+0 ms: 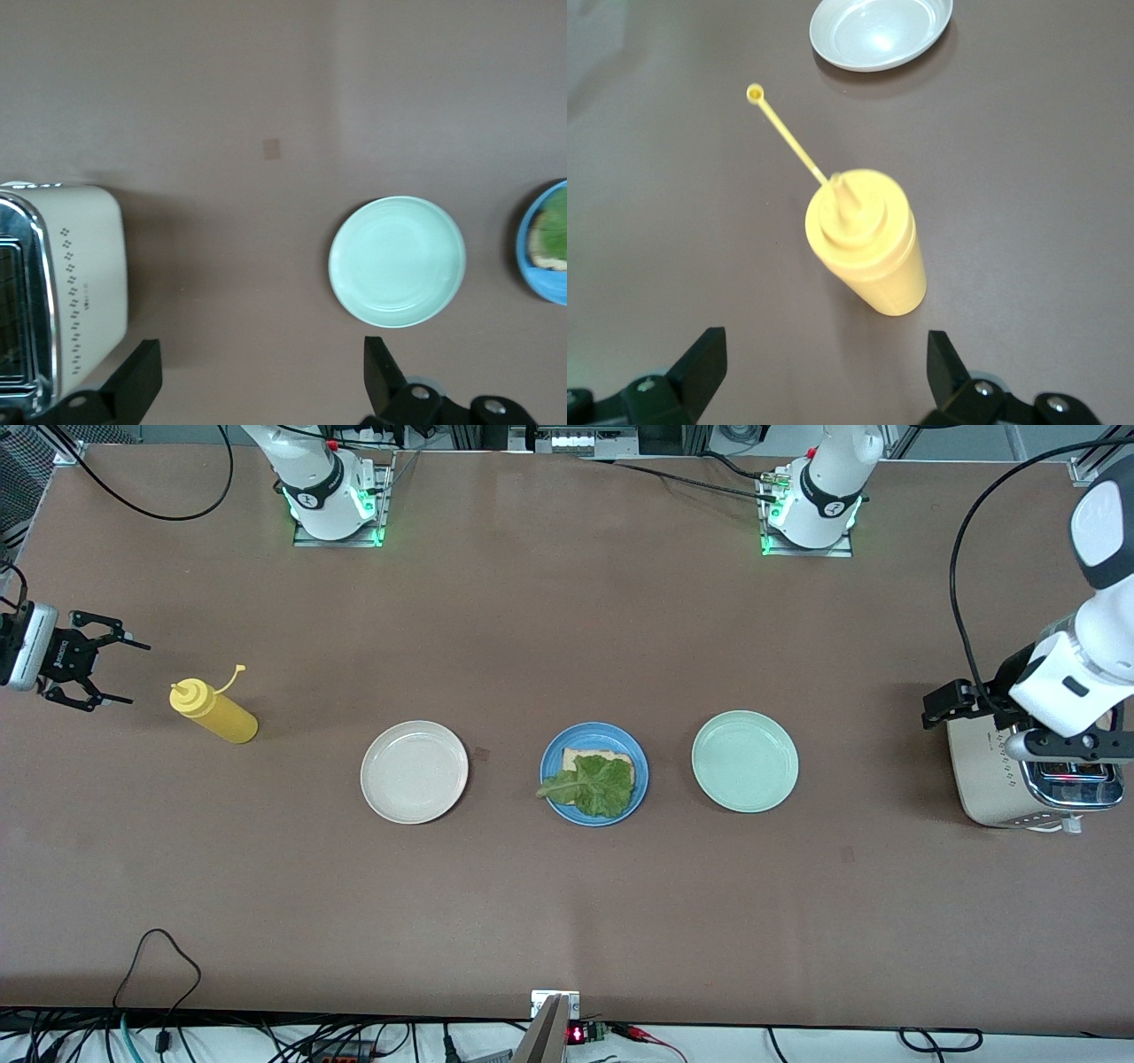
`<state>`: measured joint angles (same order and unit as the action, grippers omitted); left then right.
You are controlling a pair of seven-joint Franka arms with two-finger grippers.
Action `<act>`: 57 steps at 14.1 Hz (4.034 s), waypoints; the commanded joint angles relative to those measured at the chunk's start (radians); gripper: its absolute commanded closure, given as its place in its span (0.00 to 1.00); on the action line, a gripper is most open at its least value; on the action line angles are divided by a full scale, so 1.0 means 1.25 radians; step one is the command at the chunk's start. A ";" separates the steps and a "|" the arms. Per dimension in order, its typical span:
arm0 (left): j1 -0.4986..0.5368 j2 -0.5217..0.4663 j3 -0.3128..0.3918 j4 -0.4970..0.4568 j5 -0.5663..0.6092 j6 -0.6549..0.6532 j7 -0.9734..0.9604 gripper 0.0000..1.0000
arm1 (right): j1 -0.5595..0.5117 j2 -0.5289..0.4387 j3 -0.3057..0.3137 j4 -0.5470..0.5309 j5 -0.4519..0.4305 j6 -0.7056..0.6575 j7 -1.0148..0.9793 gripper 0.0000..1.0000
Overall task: Make sandwich in blue plate with both arms
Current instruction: 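Grasp the yellow bottle with the right gripper while the left gripper reaches the toaster, then lift the yellow bottle with the right gripper toward the plates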
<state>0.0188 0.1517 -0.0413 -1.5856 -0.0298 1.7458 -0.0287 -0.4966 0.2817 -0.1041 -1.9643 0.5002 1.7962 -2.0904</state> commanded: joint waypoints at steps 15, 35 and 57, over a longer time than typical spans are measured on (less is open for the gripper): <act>0.007 -0.020 -0.049 0.076 -0.033 -0.102 -0.103 0.00 | -0.083 0.214 0.016 0.015 0.249 -0.023 -0.289 0.00; 0.054 -0.048 -0.027 0.082 0.003 -0.151 0.007 0.00 | -0.089 0.310 0.064 0.057 0.331 -0.048 -0.351 0.00; 0.056 -0.023 -0.056 0.049 0.007 -0.173 -0.060 0.00 | 0.067 0.128 0.126 0.053 0.250 0.080 -0.142 1.00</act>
<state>0.0787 0.1320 -0.1017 -1.5203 -0.0383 1.5239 -0.1096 -0.4627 0.5288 0.0525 -1.8677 0.8439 1.8630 -2.3426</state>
